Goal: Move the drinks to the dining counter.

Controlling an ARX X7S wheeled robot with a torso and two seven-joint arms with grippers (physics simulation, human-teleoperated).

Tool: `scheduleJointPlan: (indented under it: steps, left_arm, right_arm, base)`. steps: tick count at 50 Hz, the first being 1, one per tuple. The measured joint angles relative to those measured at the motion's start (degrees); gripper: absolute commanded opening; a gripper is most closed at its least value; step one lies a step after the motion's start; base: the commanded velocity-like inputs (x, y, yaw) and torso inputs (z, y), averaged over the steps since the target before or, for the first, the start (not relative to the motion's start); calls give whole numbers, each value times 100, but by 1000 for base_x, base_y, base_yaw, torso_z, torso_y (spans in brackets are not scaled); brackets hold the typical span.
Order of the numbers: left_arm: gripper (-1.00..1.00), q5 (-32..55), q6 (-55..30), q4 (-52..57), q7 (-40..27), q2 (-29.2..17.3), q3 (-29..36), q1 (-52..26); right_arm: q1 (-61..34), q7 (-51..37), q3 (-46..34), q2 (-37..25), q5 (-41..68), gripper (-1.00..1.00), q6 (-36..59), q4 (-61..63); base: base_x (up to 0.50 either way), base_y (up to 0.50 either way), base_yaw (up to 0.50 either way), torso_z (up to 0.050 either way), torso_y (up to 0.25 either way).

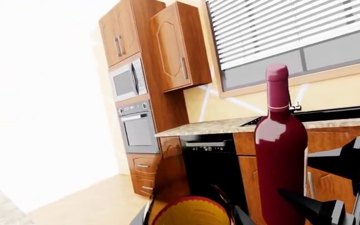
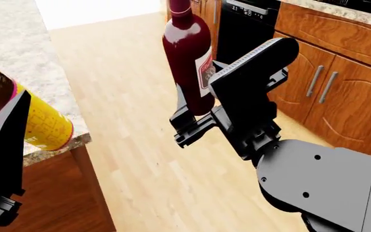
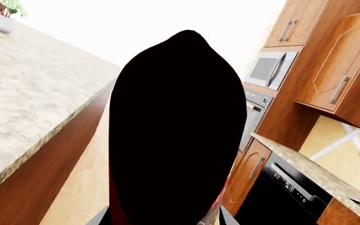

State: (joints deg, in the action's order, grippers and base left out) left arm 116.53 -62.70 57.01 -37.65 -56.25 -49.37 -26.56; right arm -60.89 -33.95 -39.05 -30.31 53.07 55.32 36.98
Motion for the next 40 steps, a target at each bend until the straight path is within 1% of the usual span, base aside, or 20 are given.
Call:
scheduleJointPlan:
  steps: [21,40]
  left_arm:
    - [-100,95,-64,9,3,38,-103,13]
    - [-100,104,-121,10,7,71,-99,-22]
  right_arm:
    - [-70,-32,-119,-20,-88,-100,42,42]
    - [-78,-25,-166,-55,-88,-100,30,85]
  base:
    - [115,218,500,0,1]
    - [106,281,500,1,1]
